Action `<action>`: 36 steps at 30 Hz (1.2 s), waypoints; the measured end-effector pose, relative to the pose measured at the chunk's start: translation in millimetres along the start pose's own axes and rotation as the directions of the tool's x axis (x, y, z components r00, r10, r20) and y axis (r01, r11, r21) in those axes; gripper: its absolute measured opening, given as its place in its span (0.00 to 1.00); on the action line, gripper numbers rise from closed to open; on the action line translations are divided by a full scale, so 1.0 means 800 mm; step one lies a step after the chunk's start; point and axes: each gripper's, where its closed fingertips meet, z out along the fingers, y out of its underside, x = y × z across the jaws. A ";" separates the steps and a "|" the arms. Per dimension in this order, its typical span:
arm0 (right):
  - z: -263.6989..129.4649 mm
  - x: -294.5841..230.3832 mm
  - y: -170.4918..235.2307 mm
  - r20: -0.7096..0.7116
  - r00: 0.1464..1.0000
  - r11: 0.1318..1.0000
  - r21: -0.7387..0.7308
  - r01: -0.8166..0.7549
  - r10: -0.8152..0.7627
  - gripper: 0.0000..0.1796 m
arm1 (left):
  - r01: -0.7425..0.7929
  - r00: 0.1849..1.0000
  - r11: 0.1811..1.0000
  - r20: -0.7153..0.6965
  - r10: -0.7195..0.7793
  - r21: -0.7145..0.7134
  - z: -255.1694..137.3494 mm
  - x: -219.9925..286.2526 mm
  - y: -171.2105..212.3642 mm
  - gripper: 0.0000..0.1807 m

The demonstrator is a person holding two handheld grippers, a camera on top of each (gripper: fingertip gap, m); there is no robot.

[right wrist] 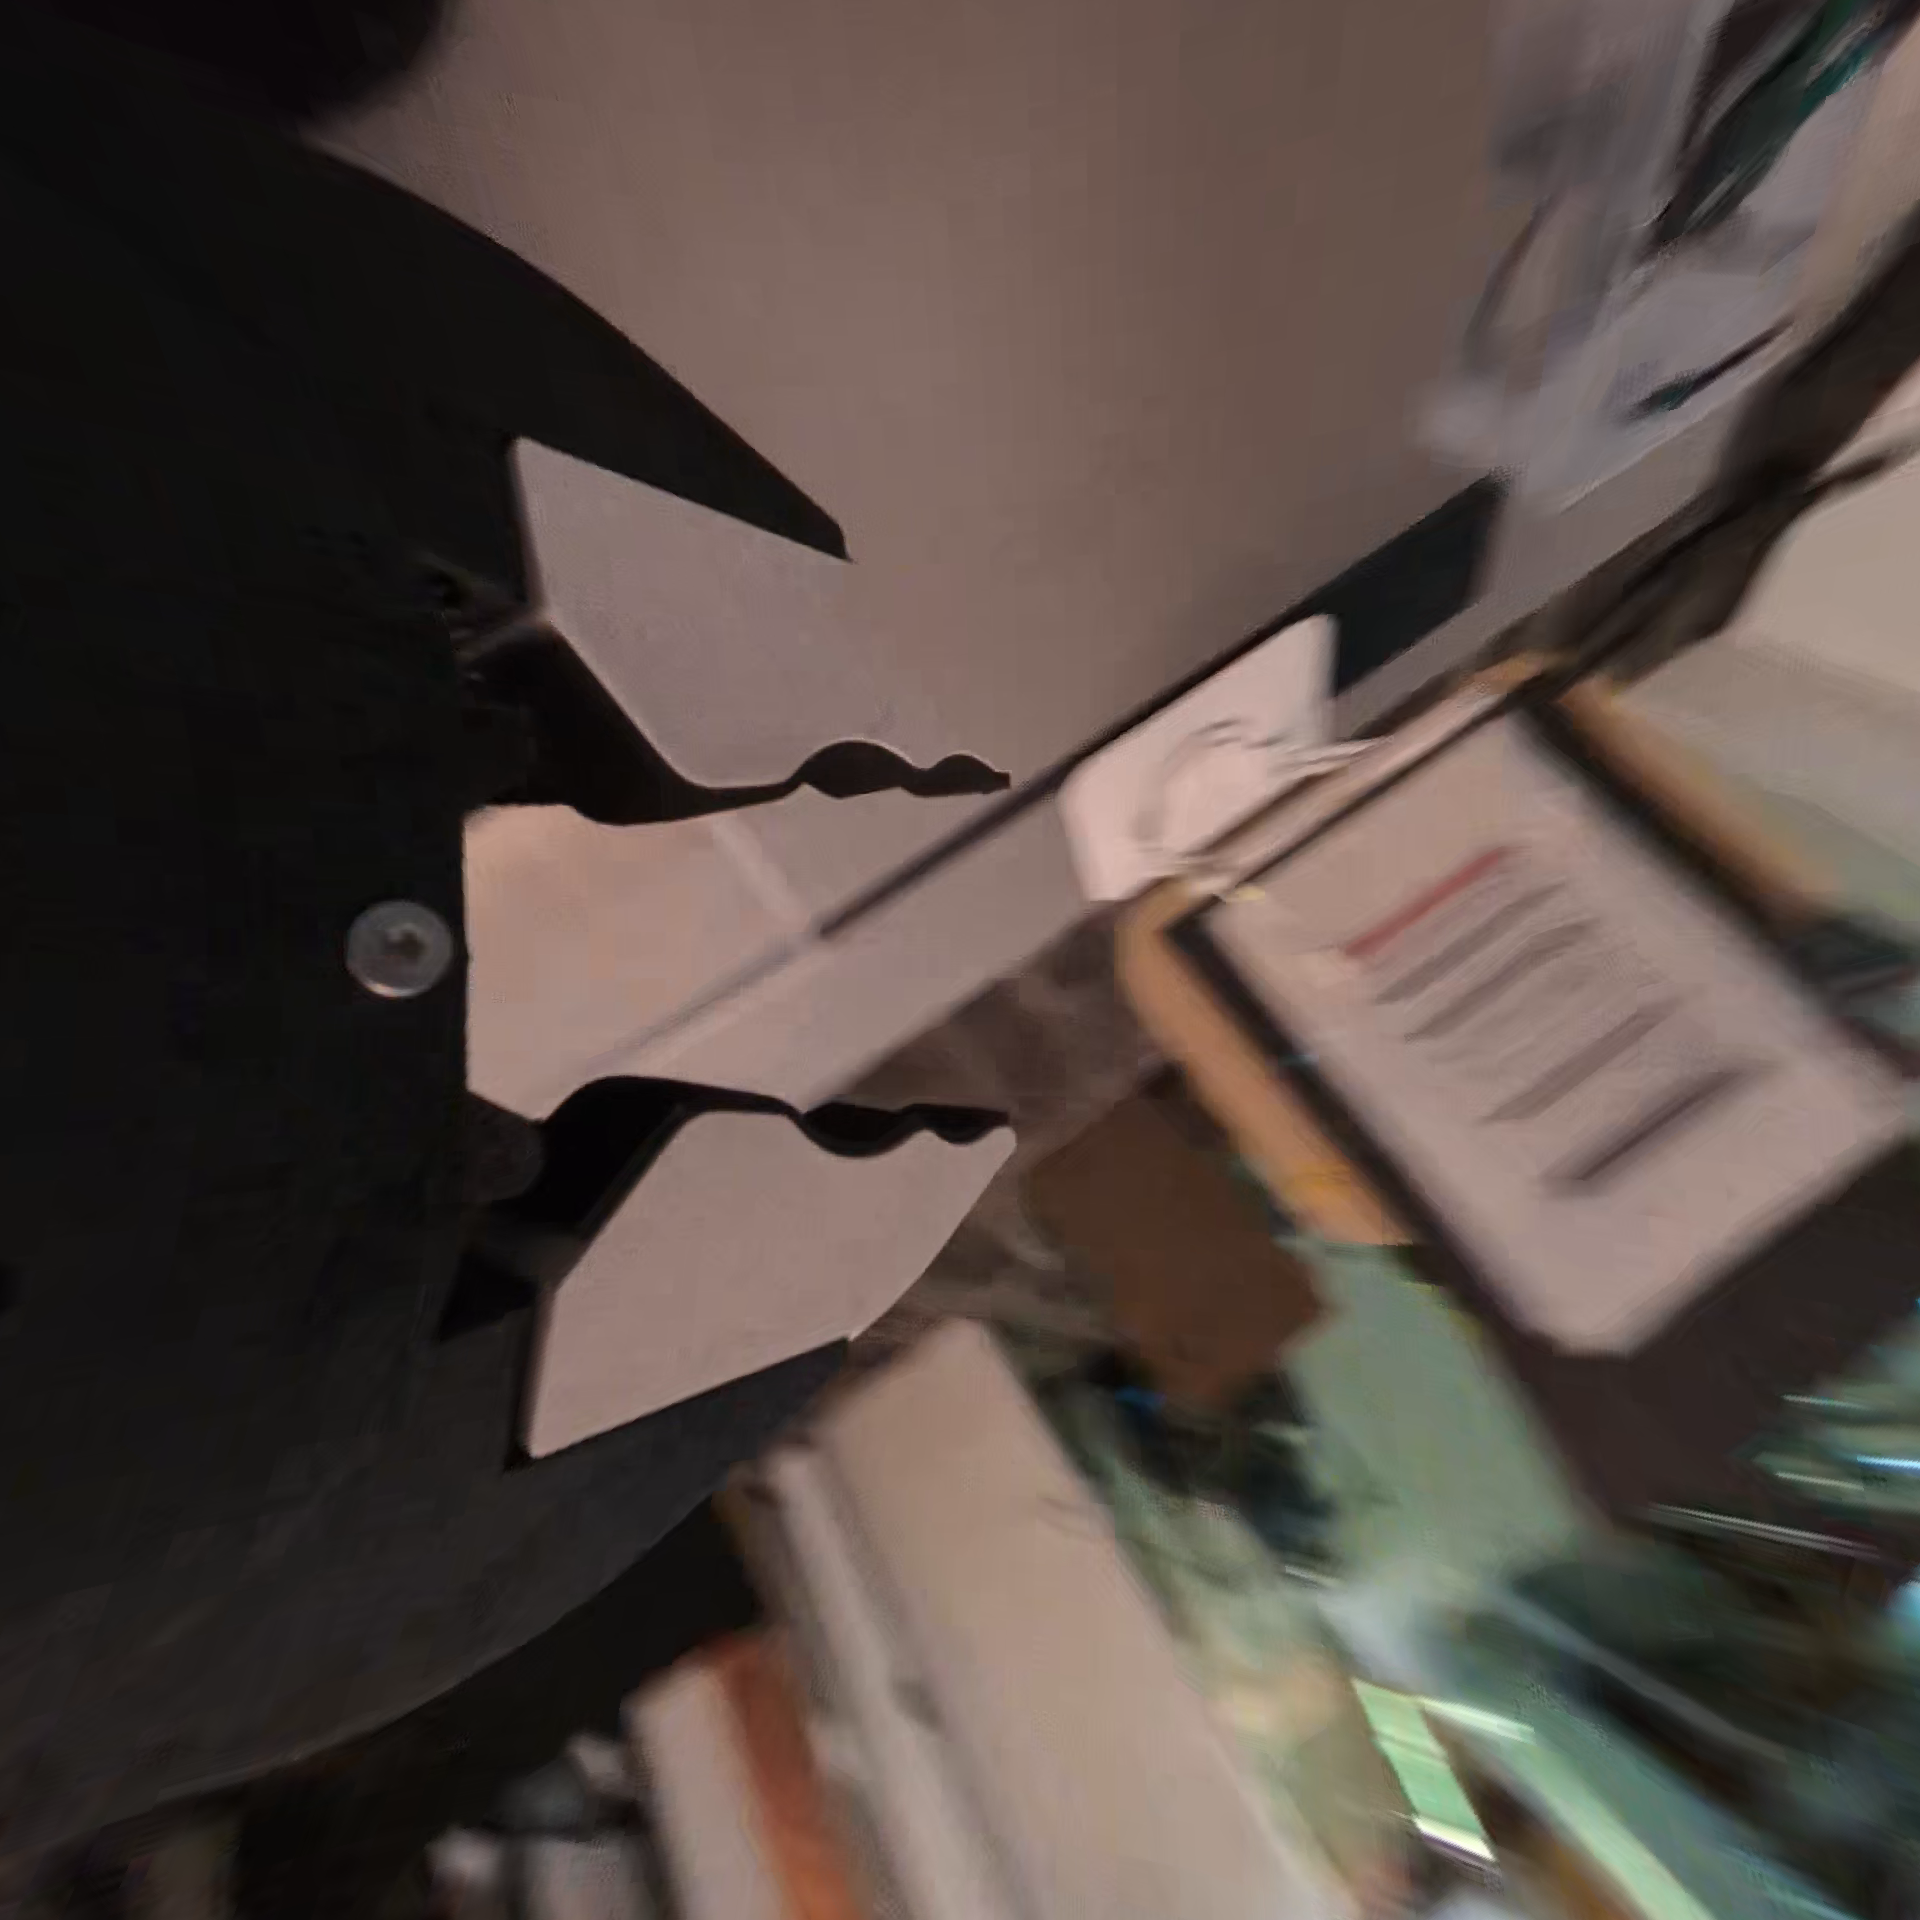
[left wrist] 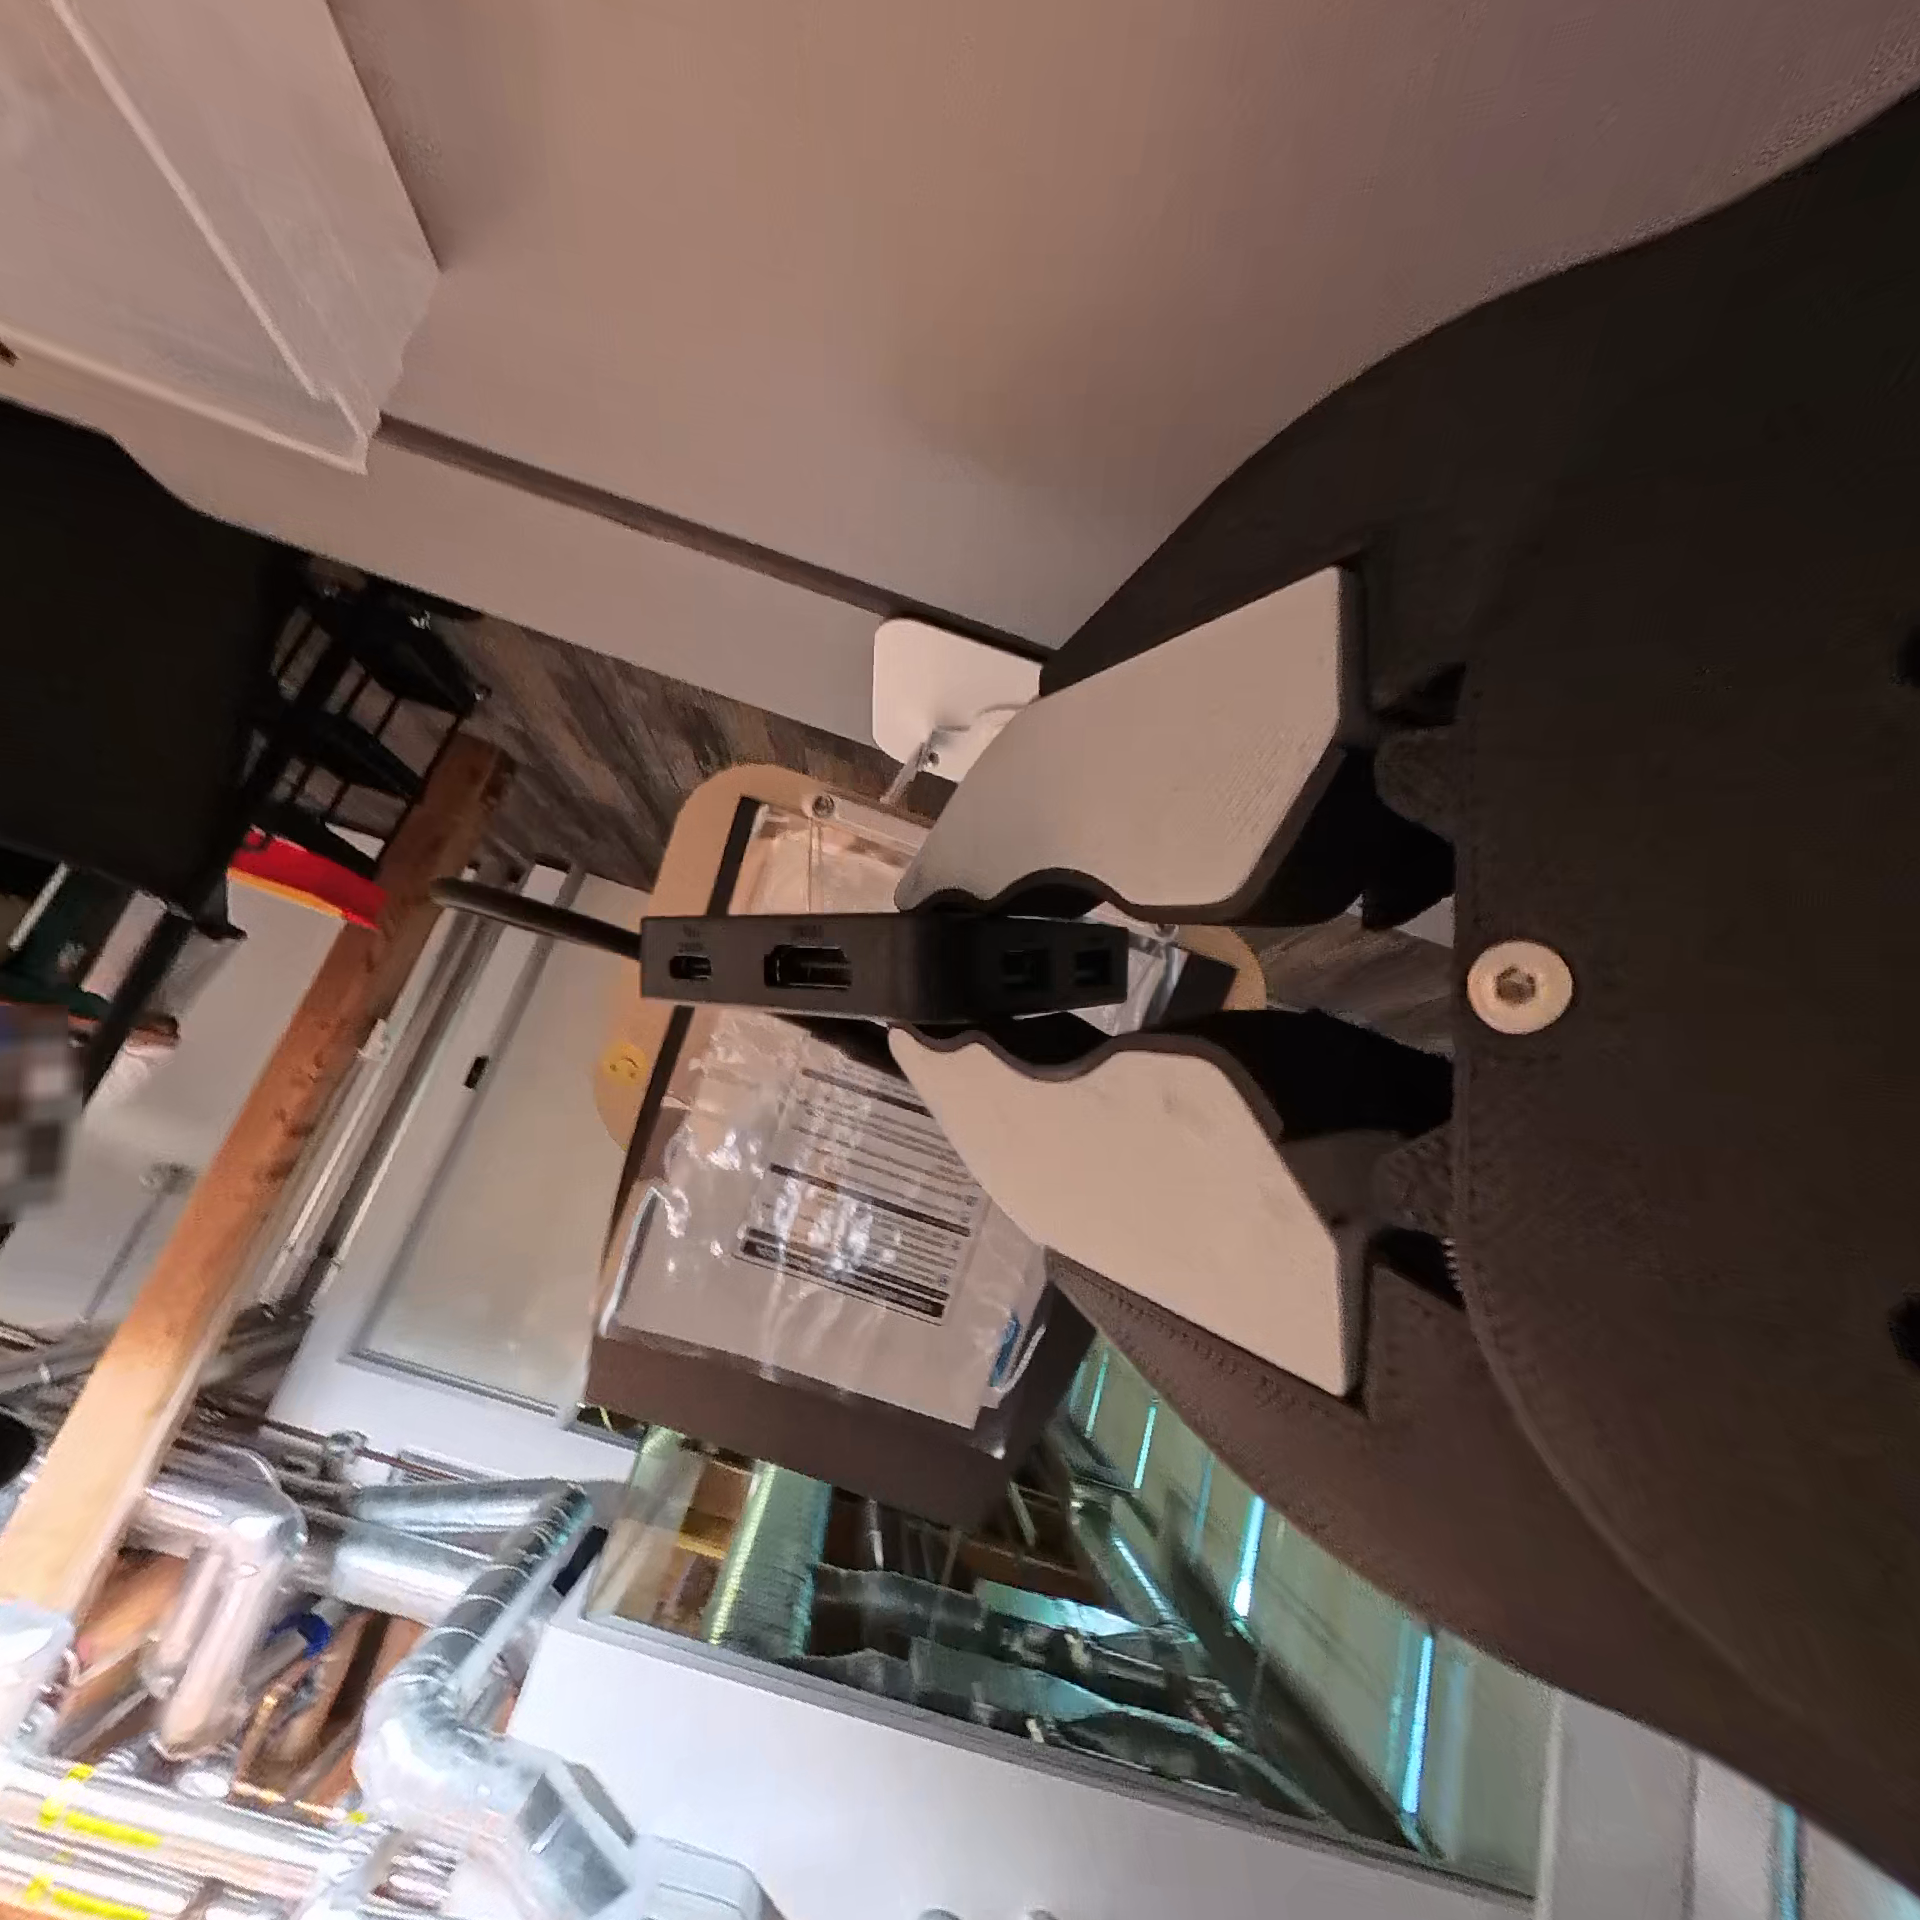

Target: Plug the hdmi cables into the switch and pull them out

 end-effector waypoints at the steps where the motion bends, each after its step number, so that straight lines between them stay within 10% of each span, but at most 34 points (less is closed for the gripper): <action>1: 0.006 -0.019 -0.037 0.006 0.994 0.989 0.108 0.106 -0.107 0.32 | -0.013 1.000 1.000 -0.013 0.013 0.005 0.001 0.005 -0.004 0.07; 7: 0.037 -0.127 -0.129 -0.040 0.852 0.810 0.288 0.510 -0.522 0.17 | -0.144 0.989 0.990 -0.041 0.144 -0.008 0.009 0.031 -0.025 0.07; 24: 0.086 -0.164 -0.092 0.116 0.803 0.806 0.204 0.556 -0.584 0.08 | -0.136 0.988 0.989 -0.070 0.140 0.062 0.017 0.066 -0.070 0.16; 28: 0.092 -0.086 -0.023 0.078 0.875 0.877 0.000 0.480 -0.478 0.08 | -0.038 0.996 0.998 -0.077 0.035 -0.041 0.021 0.054 -0.052 0.39; 36: 0.064 0.017 0.239 0.094 0.991 0.885 -0.447 0.126 -0.093 0.08 | -0.031 0.999 0.992 -0.045 0.025 -0.121 0.010 0.028 -0.011 0.29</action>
